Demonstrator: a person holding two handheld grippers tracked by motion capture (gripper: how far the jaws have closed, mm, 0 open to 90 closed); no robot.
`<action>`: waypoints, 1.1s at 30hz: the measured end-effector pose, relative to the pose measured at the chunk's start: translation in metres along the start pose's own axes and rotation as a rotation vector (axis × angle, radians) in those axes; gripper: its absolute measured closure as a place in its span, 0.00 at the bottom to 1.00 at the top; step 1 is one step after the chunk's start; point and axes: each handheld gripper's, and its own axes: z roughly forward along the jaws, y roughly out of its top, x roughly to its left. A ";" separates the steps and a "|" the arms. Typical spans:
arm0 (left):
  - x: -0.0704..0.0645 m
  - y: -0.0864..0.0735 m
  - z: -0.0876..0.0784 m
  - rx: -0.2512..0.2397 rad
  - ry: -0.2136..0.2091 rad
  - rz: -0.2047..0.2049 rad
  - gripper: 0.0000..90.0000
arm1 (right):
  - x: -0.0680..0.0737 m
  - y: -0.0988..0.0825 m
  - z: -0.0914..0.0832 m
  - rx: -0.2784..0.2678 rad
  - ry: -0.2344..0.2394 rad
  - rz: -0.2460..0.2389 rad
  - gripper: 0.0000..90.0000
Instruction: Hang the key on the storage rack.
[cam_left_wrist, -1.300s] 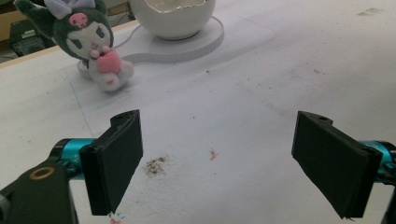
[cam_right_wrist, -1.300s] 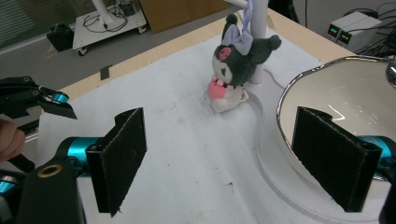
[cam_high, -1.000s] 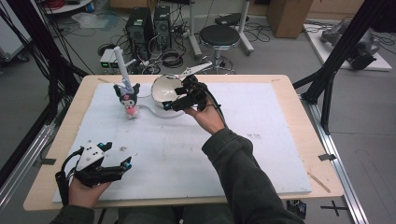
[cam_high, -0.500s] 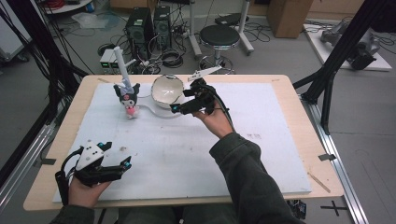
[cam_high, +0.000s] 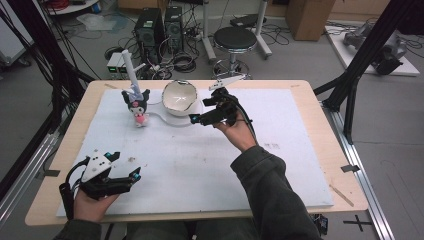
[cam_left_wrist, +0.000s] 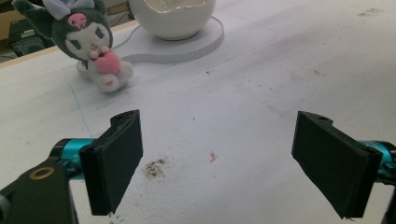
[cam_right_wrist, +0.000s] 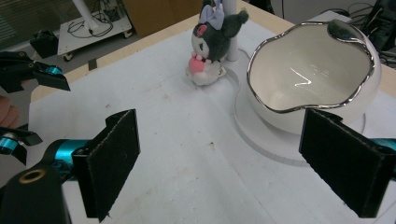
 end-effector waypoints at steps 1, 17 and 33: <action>0.000 0.000 0.000 -0.001 0.000 0.000 0.19 | 0.000 -0.001 -0.001 -0.001 -0.003 0.001 0.13; -0.001 0.001 0.001 0.001 -0.008 0.003 0.19 | -0.002 -0.018 -0.014 0.000 -0.020 0.007 0.13; -0.002 0.002 0.003 0.007 -0.009 0.005 0.19 | -0.004 -0.034 -0.029 -0.007 -0.038 0.020 0.13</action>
